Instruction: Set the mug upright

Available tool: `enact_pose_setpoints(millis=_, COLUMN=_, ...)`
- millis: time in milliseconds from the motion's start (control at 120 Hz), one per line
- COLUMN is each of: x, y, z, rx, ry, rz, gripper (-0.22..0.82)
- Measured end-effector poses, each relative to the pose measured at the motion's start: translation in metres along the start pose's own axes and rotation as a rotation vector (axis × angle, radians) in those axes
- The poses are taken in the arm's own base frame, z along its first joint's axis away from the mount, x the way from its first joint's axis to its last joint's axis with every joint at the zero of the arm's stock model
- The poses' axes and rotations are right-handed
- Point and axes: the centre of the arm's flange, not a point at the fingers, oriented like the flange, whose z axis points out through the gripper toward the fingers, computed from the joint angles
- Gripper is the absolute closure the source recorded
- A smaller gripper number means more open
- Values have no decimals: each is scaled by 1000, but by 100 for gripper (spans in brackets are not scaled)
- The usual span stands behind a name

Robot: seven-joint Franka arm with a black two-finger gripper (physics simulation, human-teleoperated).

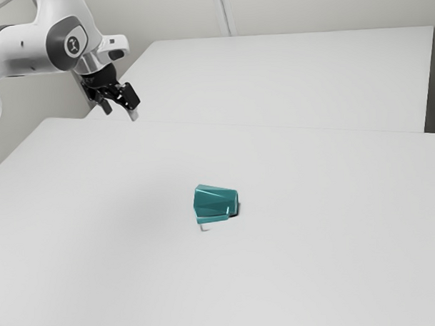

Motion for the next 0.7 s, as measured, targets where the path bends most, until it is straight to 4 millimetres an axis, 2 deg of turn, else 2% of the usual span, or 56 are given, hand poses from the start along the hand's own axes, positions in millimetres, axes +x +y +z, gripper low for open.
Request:
enact_pose_setpoints(millis=117, x=-3, y=-2, z=-2, rx=-15, ry=7, rz=-1, gripper=0)
enact_pose_setpoints(millis=167, x=-4, y=-5, z=5, rx=-48, ry=6, rz=-16, gripper=0)
enact_pose_setpoints(millis=267, x=-15, y=-13, z=37, rx=-137, ry=-22, rz=-64, gripper=0)
enact_pose_setpoints(millis=450, x=-54, y=-8, z=109, rx=-284, ry=-88, rz=-153, gripper=0)
enact_pose_setpoints(millis=608, x=-84, y=9, z=151, rx=-372, ry=-93, rz=-216, gripper=0)
enact_pose_setpoints(millis=700, x=-98, y=17, z=168, rx=-408, ry=-85, rz=-252, gripper=0)
